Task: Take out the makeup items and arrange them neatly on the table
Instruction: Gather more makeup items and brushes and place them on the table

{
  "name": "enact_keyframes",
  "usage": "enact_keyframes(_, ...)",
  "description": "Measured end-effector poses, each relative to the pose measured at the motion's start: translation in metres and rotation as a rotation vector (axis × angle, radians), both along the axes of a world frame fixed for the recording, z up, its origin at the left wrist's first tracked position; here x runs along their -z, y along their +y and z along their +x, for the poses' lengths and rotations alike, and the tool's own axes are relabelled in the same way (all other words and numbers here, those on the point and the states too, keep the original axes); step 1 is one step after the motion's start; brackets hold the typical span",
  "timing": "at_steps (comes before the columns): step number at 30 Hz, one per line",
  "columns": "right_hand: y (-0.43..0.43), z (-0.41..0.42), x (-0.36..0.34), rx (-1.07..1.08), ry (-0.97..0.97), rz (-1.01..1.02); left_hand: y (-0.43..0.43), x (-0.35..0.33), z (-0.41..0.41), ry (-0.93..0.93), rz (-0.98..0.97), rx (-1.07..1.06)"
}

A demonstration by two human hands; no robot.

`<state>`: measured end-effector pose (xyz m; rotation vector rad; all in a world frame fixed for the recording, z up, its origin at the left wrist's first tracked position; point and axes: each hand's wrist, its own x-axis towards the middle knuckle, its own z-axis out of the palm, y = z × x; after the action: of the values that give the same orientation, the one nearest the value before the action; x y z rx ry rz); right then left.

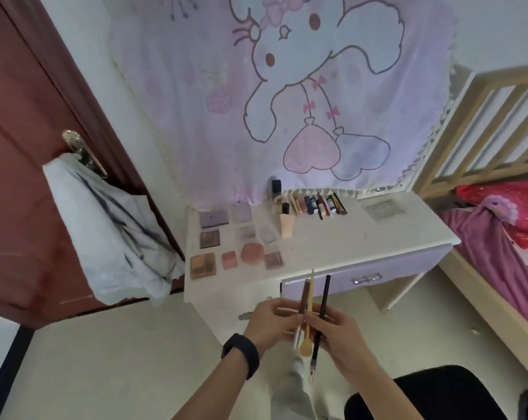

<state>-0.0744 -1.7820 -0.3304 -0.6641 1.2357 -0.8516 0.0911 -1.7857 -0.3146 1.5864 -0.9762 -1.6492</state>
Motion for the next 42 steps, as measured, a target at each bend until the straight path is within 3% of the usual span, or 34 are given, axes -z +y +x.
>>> enact_keyframes(10, -0.175, 0.018, 0.077, -0.162, 0.223, 0.187, -0.171, 0.053, 0.008, -0.044, 0.264, 0.052)
enact_keyframes(16, -0.251, 0.050, 0.116, -0.450, 0.789, 0.042, -0.204, 0.076, 0.048, -0.116, 0.365, -0.063)
enact_keyframes(19, -0.280, 0.063, 0.128, -0.547, 0.892, -0.005, -0.221, 0.086, 0.076, -0.147, 0.378, -0.111)
enact_keyframes(28, -0.285, 0.067, 0.131, -0.401, 1.014, 0.061, -0.262, 0.101, 0.095, -0.109, 0.333, 0.002)
enact_keyframes(36, -0.260, 0.078, 0.155, -0.411, 1.103, -0.222, -0.270, 0.132, 0.044, -0.125, 0.463, 0.016)
enact_keyframes(42, -0.273, 0.062, 0.147, -0.660, 1.120, -0.314, -0.284, 0.132, 0.033, -0.265, 0.451, 0.033)
